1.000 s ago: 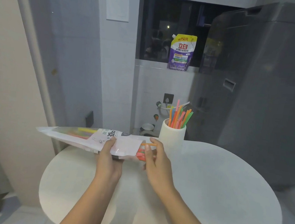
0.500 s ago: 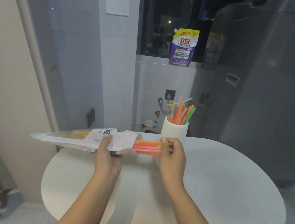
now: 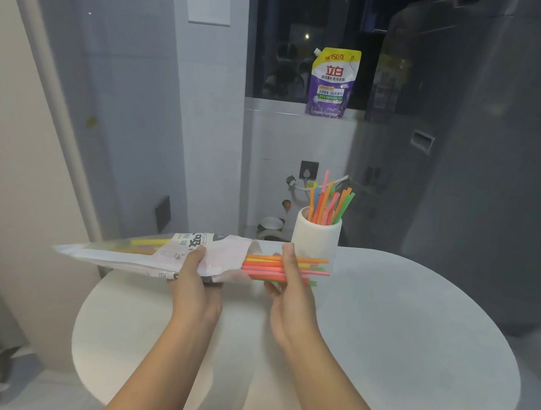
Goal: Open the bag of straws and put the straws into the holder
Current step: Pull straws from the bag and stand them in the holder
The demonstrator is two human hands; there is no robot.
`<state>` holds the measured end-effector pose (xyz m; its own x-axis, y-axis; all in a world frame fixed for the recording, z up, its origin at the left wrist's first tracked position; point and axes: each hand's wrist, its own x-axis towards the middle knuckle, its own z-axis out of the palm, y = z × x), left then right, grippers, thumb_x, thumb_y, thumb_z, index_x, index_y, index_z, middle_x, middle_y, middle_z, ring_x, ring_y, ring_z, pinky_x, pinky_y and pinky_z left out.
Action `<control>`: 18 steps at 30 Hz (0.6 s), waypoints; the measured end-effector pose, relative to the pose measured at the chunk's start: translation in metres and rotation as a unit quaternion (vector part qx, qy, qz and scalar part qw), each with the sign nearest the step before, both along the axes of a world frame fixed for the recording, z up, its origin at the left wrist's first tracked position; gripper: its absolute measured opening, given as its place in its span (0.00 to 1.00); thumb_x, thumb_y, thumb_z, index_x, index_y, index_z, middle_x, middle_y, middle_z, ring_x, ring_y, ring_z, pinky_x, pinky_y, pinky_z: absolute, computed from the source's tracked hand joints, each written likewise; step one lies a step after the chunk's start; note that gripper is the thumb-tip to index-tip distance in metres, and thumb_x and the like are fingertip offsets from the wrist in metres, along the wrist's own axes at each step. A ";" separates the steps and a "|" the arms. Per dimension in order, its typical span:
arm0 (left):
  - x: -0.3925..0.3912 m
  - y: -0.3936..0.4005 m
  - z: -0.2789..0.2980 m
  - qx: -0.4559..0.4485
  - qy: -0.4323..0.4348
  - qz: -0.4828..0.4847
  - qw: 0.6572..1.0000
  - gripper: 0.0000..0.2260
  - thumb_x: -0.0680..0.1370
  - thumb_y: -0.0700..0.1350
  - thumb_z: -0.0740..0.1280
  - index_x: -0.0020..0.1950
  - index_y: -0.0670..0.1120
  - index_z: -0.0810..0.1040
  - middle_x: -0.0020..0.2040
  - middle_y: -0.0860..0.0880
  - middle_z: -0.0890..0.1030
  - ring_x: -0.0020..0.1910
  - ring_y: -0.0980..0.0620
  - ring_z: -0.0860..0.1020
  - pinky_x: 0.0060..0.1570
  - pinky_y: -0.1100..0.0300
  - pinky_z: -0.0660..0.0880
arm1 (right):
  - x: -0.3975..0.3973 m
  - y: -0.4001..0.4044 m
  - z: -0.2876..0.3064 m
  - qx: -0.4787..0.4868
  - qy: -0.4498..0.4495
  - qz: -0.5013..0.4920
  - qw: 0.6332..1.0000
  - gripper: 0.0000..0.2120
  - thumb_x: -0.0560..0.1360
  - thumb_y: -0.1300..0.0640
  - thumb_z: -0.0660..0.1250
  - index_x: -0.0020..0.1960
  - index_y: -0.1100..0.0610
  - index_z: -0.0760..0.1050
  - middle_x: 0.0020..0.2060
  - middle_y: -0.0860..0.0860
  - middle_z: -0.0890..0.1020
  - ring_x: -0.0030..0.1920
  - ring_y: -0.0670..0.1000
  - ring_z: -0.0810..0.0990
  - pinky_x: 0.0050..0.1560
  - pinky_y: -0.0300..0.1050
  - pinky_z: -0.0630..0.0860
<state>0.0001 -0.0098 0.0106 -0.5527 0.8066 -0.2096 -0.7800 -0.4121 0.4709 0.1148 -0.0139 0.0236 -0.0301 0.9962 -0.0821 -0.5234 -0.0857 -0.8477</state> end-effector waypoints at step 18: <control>-0.011 0.004 -0.003 0.011 -0.036 -0.015 0.999 0.09 0.78 0.37 0.60 0.58 0.43 0.70 0.46 0.47 0.77 0.43 0.52 0.78 0.35 0.62 0.78 | 0.023 0.009 0.037 0.147 -0.088 -0.061 0.983 0.15 0.81 0.49 0.54 0.62 0.45 0.75 0.58 0.42 0.80 0.59 0.38 0.77 0.60 0.36 0.69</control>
